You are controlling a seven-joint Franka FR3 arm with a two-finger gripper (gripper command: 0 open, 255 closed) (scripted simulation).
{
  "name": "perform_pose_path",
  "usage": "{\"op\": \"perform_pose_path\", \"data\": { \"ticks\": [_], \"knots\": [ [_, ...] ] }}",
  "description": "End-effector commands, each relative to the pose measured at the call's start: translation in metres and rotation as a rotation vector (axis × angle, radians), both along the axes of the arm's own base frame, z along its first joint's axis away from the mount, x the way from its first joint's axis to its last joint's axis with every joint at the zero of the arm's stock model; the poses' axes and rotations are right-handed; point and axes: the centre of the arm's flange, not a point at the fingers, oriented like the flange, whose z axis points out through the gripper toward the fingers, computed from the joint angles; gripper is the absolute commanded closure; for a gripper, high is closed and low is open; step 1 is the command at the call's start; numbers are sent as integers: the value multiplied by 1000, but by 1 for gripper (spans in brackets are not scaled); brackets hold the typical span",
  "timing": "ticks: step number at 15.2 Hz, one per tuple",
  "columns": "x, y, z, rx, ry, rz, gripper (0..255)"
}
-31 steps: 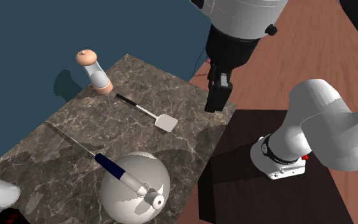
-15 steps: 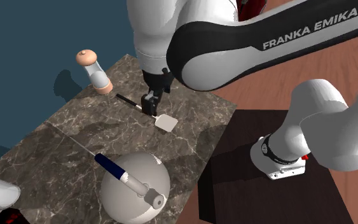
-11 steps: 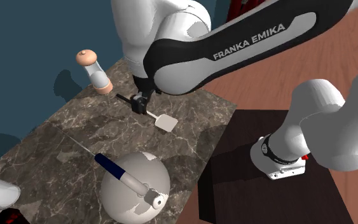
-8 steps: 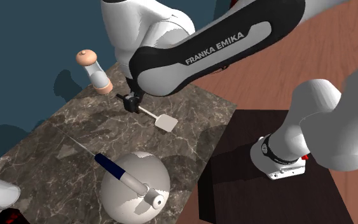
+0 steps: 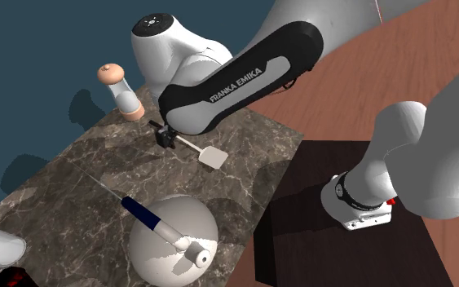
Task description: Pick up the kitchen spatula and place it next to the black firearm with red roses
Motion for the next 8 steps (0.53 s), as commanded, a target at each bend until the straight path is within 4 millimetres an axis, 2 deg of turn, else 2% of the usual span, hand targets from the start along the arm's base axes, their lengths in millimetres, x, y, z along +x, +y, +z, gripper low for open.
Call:
{"op": "perform_pose_path", "data": {
  "ticks": [1, 8],
  "knots": [
    [0, 0, -10, 0, -1, 0, 0],
    [0, 0, -13, 0, -1, 0, 0]
  ]
}}
